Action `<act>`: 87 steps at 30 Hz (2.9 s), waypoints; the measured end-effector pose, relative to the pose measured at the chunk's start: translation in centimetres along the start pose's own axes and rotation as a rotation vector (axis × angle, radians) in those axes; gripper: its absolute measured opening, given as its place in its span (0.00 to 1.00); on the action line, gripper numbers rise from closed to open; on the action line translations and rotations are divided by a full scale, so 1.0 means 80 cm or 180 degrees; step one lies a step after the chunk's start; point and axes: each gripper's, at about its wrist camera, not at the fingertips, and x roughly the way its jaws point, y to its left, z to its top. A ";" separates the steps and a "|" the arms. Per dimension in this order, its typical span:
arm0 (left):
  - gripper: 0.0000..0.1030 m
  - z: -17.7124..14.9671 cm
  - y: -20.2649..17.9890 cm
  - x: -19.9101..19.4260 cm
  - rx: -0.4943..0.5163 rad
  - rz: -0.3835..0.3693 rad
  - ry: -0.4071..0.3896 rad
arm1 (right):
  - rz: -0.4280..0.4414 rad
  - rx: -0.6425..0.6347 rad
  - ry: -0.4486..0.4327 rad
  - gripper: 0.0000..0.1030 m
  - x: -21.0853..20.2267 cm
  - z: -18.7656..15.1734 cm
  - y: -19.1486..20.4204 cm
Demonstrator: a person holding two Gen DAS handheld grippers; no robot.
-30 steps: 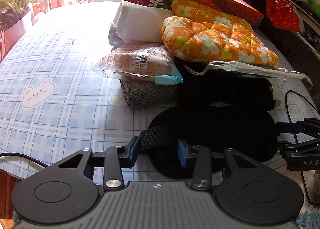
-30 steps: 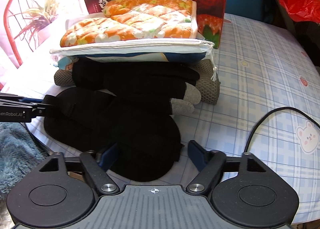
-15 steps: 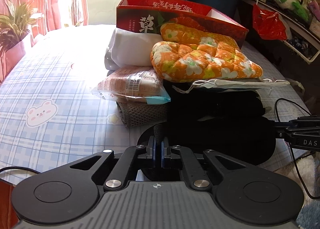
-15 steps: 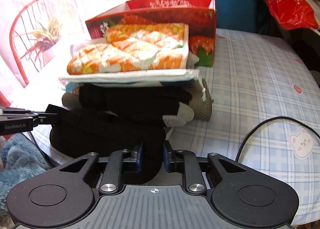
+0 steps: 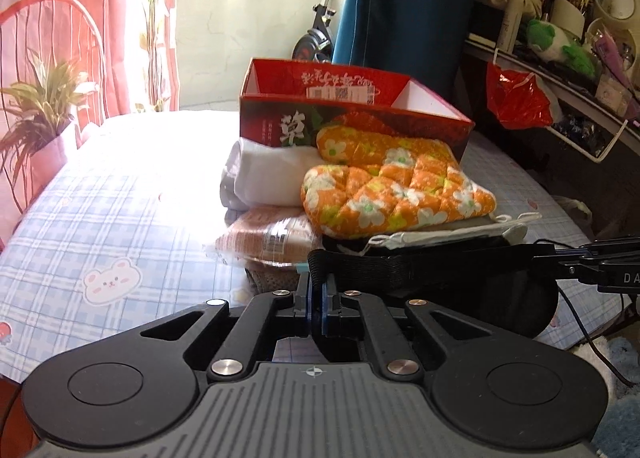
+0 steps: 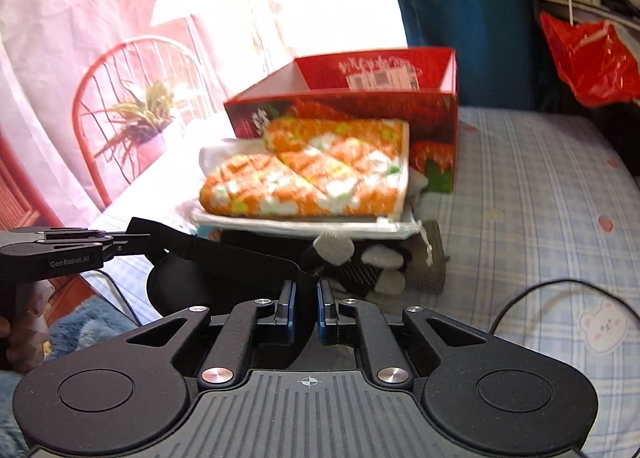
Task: Organize soft objects
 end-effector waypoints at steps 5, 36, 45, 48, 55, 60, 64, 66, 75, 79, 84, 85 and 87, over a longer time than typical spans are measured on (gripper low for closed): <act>0.05 0.023 -0.002 -0.038 0.0047 0.0002 -0.0317 | 0.0111 -0.0066 -0.0302 0.08 -0.037 0.026 0.010; 0.05 0.269 -0.042 0.193 0.0532 0.0739 -0.0315 | -0.0638 -0.0325 -0.0735 0.08 0.174 0.271 -0.070; 0.09 0.246 -0.017 0.222 0.0388 0.0632 0.0037 | -0.0804 -0.0311 -0.0404 0.12 0.215 0.229 -0.090; 0.22 0.242 -0.013 0.218 0.0354 0.0562 0.0047 | -0.0897 -0.0324 -0.0389 0.20 0.214 0.224 -0.090; 0.40 0.229 -0.016 0.189 0.0331 0.0501 0.0009 | -0.0976 -0.0225 -0.0445 0.34 0.193 0.217 -0.084; 0.40 0.211 -0.015 0.154 0.0129 0.0389 0.0010 | -0.0834 0.0015 -0.0640 0.34 0.159 0.201 -0.073; 0.40 0.186 -0.021 0.126 0.0076 0.0374 -0.0032 | -0.0695 0.0069 -0.0820 0.34 0.125 0.179 -0.059; 0.40 0.168 -0.023 0.115 -0.0030 0.0364 -0.0034 | -0.0654 0.0086 -0.0857 0.34 0.114 0.165 -0.053; 0.40 0.104 -0.020 0.092 -0.0437 0.0259 0.0051 | -0.0640 -0.0135 -0.0758 0.33 0.098 0.083 -0.019; 0.40 0.095 -0.021 0.092 -0.0461 0.0259 0.0029 | -0.0587 -0.0116 -0.0646 0.33 0.105 0.058 -0.016; 0.40 0.073 -0.016 0.101 -0.0702 0.0199 0.0015 | -0.0608 -0.0111 -0.0516 0.33 0.122 0.040 -0.016; 0.40 0.070 -0.014 0.104 -0.0728 0.0176 0.0037 | -0.0614 -0.0131 -0.0510 0.33 0.125 0.038 -0.017; 0.40 0.066 -0.011 0.106 -0.0788 0.0134 0.0080 | -0.0614 -0.0143 -0.0517 0.33 0.126 0.036 -0.016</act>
